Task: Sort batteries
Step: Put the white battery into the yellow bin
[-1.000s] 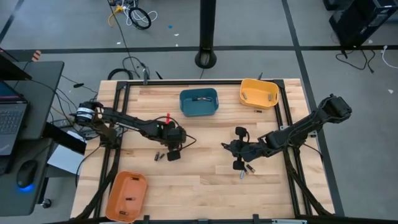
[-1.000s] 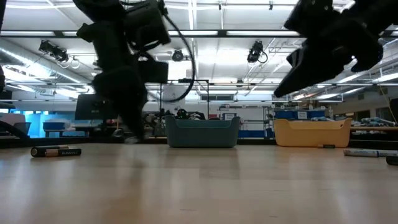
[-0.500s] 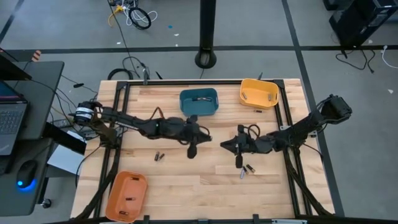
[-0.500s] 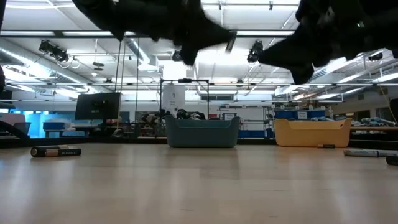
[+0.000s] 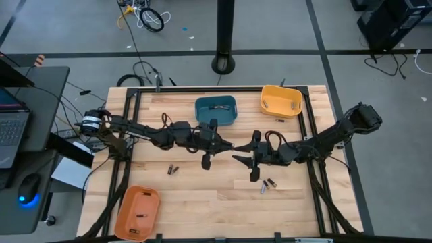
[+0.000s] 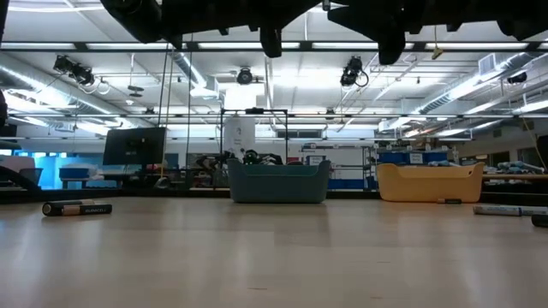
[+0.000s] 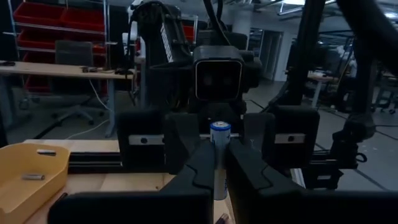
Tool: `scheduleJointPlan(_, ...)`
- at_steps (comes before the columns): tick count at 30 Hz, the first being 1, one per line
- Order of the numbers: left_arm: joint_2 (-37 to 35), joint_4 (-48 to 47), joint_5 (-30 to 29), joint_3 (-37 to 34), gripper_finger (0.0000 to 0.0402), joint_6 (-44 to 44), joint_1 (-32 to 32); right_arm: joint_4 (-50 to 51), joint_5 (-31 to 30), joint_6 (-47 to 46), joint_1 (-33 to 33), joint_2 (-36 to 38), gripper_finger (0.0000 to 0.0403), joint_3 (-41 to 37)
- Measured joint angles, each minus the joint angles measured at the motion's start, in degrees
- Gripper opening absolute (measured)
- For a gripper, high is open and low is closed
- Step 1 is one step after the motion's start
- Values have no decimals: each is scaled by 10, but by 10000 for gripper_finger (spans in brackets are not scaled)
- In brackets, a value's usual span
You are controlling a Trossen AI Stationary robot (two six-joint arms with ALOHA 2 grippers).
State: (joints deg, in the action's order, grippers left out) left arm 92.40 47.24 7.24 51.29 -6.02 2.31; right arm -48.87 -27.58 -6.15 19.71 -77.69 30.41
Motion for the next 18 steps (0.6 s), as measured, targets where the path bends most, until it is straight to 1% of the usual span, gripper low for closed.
scheduleJointPlan(4,-1,-5,0,0,25,0,0,0,0,3,-4,0,147,6)
scheduleJointPlan(8,-1,-7,0,0,25,8,0,1,0,3,-9,0,139,7)
scheduleJointPlan(13,-1,-9,0,0,25,13,0,0,0,3,-14,0,120,7)
scheduleJointPlan(18,-1,-9,0,0,25,13,0,0,14,4,-20,0,90,7)
